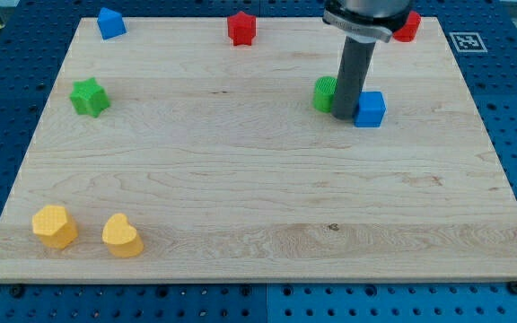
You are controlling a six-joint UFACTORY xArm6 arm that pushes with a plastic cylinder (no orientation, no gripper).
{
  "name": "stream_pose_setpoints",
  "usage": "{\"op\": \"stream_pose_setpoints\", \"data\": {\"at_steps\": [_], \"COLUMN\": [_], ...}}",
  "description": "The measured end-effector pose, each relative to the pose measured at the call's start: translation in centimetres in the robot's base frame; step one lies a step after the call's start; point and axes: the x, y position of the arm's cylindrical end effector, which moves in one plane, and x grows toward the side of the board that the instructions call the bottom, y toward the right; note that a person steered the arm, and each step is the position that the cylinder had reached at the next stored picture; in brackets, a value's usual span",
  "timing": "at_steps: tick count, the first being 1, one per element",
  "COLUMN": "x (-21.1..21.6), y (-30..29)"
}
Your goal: Place the blue cube to the right center
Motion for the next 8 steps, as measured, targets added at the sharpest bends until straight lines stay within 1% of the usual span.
{"op": "stream_pose_setpoints", "data": {"at_steps": [1,3,5,6,7,8], "x": [-1.0,0.3,0.6,-1.1,-5.4,-6.7], "y": [1.4,4.5,8.5,8.5,7.6,3.0]}}
